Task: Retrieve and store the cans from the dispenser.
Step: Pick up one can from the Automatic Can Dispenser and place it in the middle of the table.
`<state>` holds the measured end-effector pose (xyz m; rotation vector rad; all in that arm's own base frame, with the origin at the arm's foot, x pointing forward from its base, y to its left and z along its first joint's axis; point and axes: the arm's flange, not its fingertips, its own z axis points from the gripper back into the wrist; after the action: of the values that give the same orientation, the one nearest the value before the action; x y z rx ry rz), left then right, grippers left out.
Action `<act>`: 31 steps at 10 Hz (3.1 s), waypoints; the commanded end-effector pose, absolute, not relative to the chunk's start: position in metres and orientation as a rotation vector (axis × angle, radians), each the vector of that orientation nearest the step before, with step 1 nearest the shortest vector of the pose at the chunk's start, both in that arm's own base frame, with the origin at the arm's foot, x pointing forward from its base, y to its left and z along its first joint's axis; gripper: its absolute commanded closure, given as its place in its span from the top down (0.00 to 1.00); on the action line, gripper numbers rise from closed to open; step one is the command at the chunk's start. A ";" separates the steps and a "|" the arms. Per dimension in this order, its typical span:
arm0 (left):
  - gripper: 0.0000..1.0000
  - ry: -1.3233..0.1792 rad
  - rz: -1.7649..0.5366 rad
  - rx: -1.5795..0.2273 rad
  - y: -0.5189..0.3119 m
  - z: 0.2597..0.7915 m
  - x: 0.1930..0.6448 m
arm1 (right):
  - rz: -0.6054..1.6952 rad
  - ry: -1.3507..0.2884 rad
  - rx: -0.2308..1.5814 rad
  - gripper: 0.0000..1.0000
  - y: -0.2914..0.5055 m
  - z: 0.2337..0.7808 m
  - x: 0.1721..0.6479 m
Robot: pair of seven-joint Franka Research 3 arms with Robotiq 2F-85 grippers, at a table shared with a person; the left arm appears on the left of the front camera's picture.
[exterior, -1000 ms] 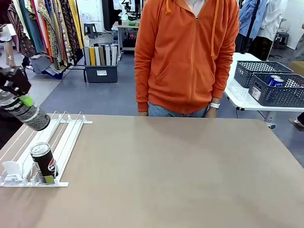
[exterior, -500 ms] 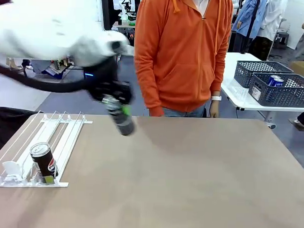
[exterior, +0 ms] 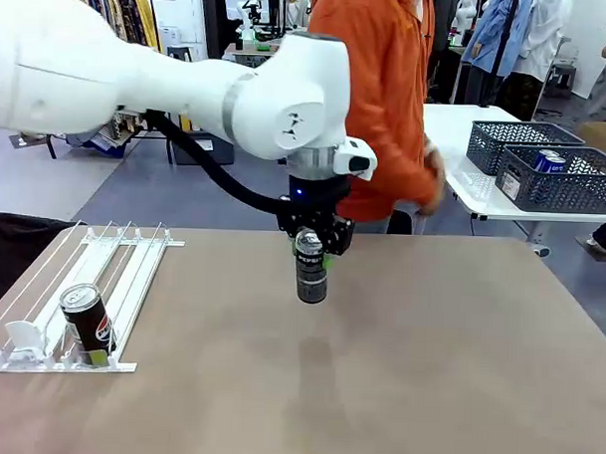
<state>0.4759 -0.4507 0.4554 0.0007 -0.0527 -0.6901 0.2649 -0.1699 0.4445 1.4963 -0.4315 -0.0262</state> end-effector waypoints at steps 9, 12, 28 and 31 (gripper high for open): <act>0.97 0.064 -0.772 0.015 -0.463 0.414 0.486 | -0.027 -0.443 1.508 1.00 -0.169 0.448 0.266; 1.00 0.047 -0.761 0.002 -0.459 0.421 0.485 | -0.027 -0.443 1.508 1.00 -0.169 0.448 0.266; 1.00 -0.517 -0.051 -1.350 0.102 0.451 0.329 | -0.027 -0.443 1.508 1.00 -0.169 0.448 0.266; 1.00 -0.491 -0.031 -1.264 0.101 0.463 0.319 | -0.027 -0.443 1.508 1.00 -0.169 0.448 0.266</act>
<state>0.3213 0.1100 0.4438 -1.2947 -0.4744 -0.0123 0.2651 -0.1699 0.4446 1.4959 -0.4306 -0.0257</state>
